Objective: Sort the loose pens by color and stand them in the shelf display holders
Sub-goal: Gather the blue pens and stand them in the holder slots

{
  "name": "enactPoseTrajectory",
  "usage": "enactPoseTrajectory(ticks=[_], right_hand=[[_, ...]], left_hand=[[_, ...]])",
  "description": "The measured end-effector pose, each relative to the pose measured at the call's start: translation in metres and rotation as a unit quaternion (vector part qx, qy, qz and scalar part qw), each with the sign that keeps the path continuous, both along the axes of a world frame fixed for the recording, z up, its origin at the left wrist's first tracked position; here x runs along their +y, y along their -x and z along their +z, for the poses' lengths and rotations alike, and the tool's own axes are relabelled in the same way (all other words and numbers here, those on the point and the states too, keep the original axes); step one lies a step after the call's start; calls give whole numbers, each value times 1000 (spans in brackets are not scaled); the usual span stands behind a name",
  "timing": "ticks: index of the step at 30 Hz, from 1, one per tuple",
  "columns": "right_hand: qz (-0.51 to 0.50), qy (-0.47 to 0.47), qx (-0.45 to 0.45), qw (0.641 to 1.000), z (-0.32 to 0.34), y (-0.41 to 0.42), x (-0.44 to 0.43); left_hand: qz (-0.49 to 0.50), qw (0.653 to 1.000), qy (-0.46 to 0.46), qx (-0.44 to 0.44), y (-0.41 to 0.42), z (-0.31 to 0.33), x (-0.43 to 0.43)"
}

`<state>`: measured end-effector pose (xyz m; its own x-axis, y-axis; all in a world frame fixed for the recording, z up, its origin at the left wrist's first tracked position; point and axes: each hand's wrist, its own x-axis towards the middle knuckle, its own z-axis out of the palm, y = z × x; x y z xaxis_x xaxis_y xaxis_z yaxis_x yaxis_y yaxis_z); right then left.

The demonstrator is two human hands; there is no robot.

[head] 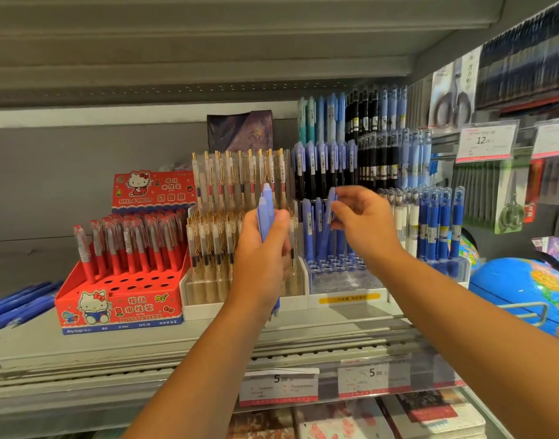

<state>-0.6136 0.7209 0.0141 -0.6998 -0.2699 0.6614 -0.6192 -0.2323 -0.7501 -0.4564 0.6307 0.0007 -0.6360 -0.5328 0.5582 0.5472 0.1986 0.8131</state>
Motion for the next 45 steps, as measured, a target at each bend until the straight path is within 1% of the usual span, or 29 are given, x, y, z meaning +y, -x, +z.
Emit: enactPoseTrajectory(ticks=[3, 6, 8, 11, 15, 17, 18, 20, 21, 23, 25, 27, 32, 35, 40, 43, 45], right_hand=[[-4, -53, 0, 999, -5, 4, -4], [-15, -67, 1, 998, -4, 7, -5], [-18, -74, 4, 997, -4, 7, -4], [-30, -106, 31, 993, -5, 5, -5], [-50, -133, 45, 989, -5, 1, -4], [-81, -142, 64, 984, -4, -2, -1], [-95, -137, 74, 983, -4, -5, 0], [-89, -86, 82, 989, -2, -13, 3], [-61, -54, 82, 993, -1, -19, 5], [41, -13, 75, 996, 1, -31, 9], [131, -5, 73, 989, 2, -41, 12], [165, -11, 81, 983, 2, -47, 13], [187, 1, 36, 982, 3, -48, 14], [191, 8, 27, 981, 3, -48, 14], [185, 61, 9, 981, 2, -44, 18], [167, 87, 10, 982, 3, -40, 22], [130, 103, 13, 986, 4, -35, 24]], left_hand=[[-37, 998, -49, 12, -1, -1, -1], [-24, 998, -48, 15, 0, -1, 0], [1, 999, -32, 3, 1, -1, 0], [31, 999, 17, -20, 2, -2, 0], [30, 998, 51, -15, 1, -1, 3], [22, 998, 59, -11, 0, -1, 4], [23, 998, 64, -11, 0, 0, 4], [30, 997, 74, -12, -1, 0, 4], [32, 996, 78, -13, -1, 1, 4], [30, 996, 88, -17, -1, 1, 5], [19, 995, 95, -21, 0, 1, 5], [7, 995, 96, -25, 0, 0, 5], [-13, 994, 107, -35, 2, -1, 4], [-19, 993, 108, -33, 3, -2, 4], [25, 991, 125, -27, 3, -3, 3], [19, 994, 102, -25, 5, -4, 2], [22, 996, 88, -20, 6, -3, 1]])
